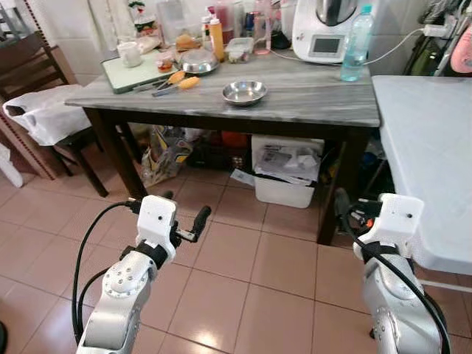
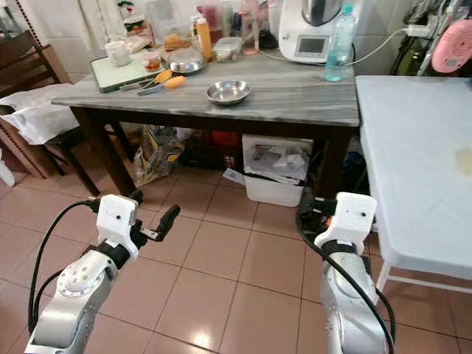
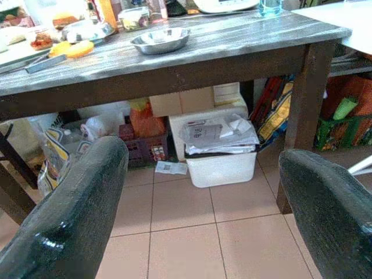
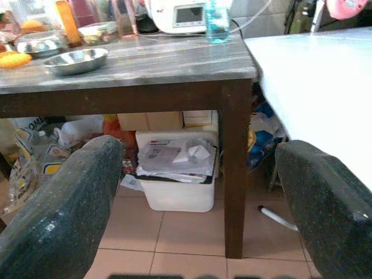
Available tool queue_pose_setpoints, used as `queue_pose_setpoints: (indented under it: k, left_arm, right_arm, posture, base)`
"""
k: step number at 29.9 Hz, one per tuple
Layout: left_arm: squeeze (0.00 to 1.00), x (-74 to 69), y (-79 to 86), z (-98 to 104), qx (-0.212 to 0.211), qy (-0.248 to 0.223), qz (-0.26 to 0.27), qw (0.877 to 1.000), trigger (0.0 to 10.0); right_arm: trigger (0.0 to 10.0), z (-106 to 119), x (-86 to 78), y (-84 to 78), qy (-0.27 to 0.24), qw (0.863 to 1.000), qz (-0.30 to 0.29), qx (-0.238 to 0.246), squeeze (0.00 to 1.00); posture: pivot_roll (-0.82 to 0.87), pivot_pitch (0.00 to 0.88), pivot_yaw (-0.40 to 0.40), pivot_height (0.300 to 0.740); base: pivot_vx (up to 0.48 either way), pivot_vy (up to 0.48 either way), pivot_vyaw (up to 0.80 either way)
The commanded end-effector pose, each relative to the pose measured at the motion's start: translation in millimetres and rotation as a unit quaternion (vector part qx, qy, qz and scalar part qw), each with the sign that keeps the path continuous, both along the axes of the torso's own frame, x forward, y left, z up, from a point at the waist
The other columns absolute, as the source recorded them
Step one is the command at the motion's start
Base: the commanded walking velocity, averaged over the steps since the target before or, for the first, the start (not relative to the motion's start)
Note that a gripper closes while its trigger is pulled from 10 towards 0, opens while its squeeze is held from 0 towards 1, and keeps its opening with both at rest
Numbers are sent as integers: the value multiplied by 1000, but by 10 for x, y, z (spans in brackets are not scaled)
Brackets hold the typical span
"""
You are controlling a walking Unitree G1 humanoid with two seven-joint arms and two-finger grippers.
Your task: Setting the table
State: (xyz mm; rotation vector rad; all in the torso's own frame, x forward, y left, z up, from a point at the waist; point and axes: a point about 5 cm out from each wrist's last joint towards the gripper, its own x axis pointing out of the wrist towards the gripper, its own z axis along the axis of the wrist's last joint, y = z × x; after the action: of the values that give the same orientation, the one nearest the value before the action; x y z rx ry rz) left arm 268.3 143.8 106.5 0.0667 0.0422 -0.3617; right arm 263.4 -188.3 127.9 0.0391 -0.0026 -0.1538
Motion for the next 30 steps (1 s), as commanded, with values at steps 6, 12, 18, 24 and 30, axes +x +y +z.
queue_pose_setpoints:
  k: [6,12,18,24,30]
  left_arm:
    - [0,20,5,8,1,2,-4,1000,10000]
    - [0,25,-7,7,1,2,-7,1000,10000]
    - [0,28,-17,8,1,1,-10,1000,10000]
    - [0,39,-26,17,1,0,-14,1000,10000]
    - [0,43,-38,21,1,0,-17,1000,10000]
  right_arm:
    - [10000,65,10,-15,-14,1000,-8,-5,0]
    - [10000,69,10,-20,-15,1000,-11,-7,0]
    - [10000,79,12,-35,-17,1000,-16,-11,0]
    - [10000,83,11,-32,-18,1000,-17,-11,0]
    - [10000,86,14,-31,-19,1000,-17,-10,0]
  posture:
    - [-26,0,97,740]
    - [-28,0,98,740]
    - [-29,0,100,740]
    - [-31,0,103,740]
    - [-34,0,103,740]
  base:
    - [0,-480,0]
    - [0,-480,0]
    - [0,-480,0]
    - [0,-480,0]
    - [0,-480,-409]
